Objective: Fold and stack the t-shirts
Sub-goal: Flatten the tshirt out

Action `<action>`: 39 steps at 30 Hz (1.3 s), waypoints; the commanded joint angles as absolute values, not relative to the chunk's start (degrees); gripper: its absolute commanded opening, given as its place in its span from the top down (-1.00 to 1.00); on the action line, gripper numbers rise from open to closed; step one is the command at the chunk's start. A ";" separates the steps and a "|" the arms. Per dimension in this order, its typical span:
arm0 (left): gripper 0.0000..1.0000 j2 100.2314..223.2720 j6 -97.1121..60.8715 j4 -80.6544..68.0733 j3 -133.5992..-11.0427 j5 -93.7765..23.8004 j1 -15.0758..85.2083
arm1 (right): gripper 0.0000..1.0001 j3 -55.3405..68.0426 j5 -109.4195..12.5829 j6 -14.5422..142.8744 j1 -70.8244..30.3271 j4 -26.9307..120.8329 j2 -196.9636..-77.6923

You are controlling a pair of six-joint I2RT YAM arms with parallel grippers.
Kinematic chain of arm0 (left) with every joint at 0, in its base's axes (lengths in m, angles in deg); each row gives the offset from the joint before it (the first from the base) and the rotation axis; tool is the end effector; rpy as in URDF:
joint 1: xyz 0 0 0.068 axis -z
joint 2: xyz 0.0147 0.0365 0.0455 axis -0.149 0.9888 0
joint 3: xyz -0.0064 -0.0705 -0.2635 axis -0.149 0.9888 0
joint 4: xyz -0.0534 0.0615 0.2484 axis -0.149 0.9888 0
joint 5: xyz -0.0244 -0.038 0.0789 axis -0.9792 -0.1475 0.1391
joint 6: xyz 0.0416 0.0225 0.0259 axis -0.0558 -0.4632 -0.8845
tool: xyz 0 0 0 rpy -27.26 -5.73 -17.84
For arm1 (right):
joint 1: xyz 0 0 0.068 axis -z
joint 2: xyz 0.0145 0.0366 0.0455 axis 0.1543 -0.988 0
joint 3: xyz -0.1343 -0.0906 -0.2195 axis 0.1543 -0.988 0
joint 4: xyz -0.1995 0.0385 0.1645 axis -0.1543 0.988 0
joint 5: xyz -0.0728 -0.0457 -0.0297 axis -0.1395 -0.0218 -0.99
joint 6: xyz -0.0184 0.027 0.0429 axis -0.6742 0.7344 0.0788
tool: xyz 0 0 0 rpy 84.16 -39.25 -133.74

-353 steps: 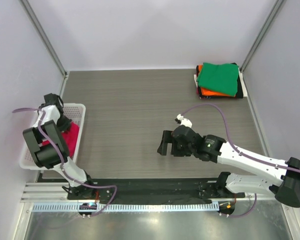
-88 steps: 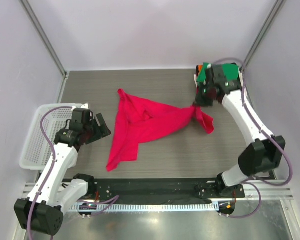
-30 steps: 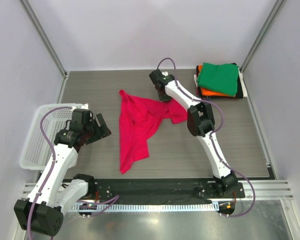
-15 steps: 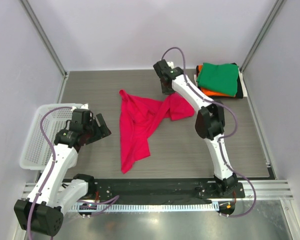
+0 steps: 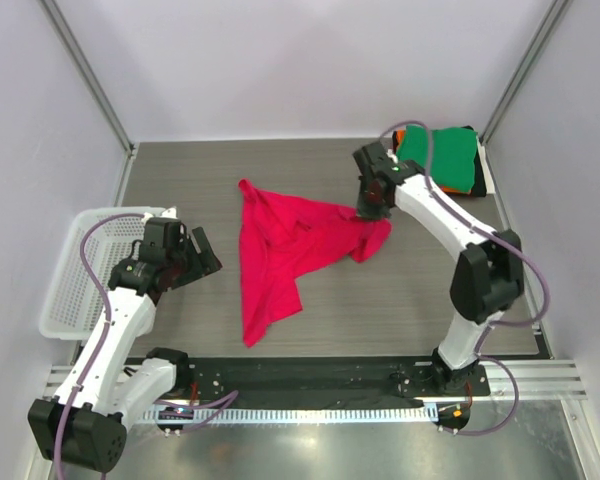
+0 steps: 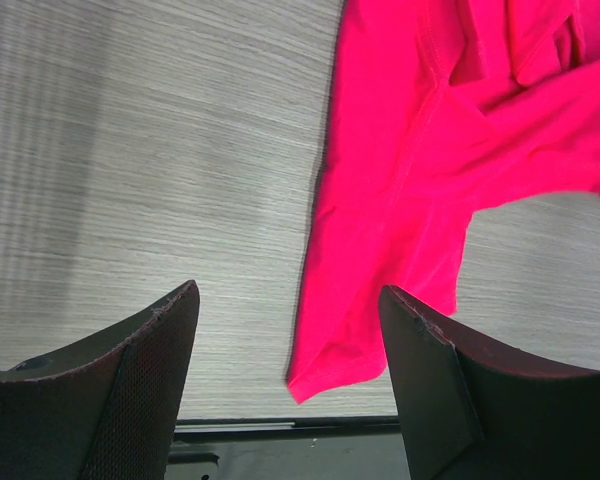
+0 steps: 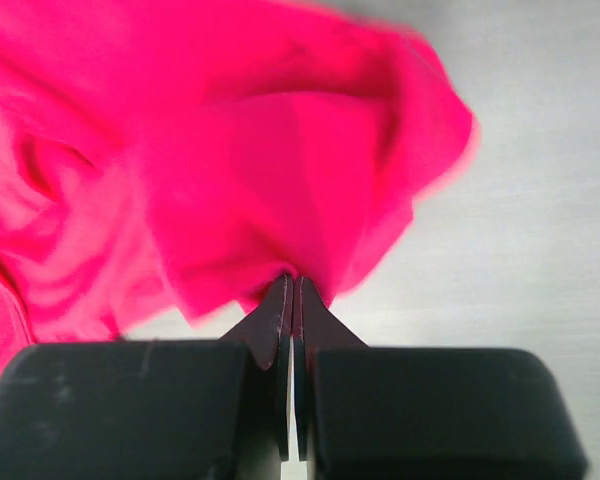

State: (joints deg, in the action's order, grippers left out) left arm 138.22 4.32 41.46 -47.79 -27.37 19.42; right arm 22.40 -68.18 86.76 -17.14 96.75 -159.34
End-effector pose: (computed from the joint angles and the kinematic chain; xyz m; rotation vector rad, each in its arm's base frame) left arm 0.1731 -0.0336 0.2791 -0.4921 2.4256 -0.3578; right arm 0.3477 0.1614 0.2851 0.1468 2.6066 0.0594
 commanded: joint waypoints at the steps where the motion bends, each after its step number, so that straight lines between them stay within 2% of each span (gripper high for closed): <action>1: -0.47 137.76 4.14 40.02 -47.79 -27.17 19.90 | 0.97 9.45 -56.88 94.07 -9.53 89.45 -145.94; 4: -0.47 137.67 4.14 40.02 -47.79 -27.17 19.99 | 0.98 -1.99 -51.43 95.23 -5.47 85.57 -140.90; 6: -0.47 137.67 4.23 40.02 -47.70 -27.17 19.99 | 0.89 -6.07 -49.83 94.80 -3.26 84.94 -138.61; 8: -0.47 137.59 4.23 40.11 -47.70 -27.17 20.08 | 0.58 -11.96 -46.67 94.53 -0.01 83.54 -137.81; 11: -0.47 137.41 4.23 40.11 -47.70 -25.60 20.61 | -0.25 -19.17 -42.80 95.67 4.55 80.20 -136.15; 13: -0.47 137.32 4.31 40.11 -47.70 -25.32 20.87 | -0.33 -20.59 -44.01 95.06 5.10 79.67 -134.56; 16: -0.47 137.41 4.31 40.11 -47.70 -25.23 21.14 | -0.35 -19.46 -46.47 93.57 3.96 80.19 -131.24; 22: -0.47 137.50 4.40 40.11 -47.70 -24.97 21.22 | -0.32 -10.85 -60.18 93.82 -9.83 86.16 -130.07; 33: -0.47 136.88 4.49 40.28 -47.79 -24.53 21.22 | -0.21 -6.71 -64.49 95.32 -17.92 84.76 -140.96; 39: -0.47 136.36 4.58 40.29 -47.70 -24.09 21.31 | -0.12 -5.03 -73.98 94.27 -22.93 89.59 -145.19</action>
State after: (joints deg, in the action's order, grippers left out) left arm 137.37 4.39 41.48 -47.79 -24.95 21.10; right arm -7.26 -66.82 94.72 -21.32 86.52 -144.89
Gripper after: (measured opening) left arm 0.736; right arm 0.568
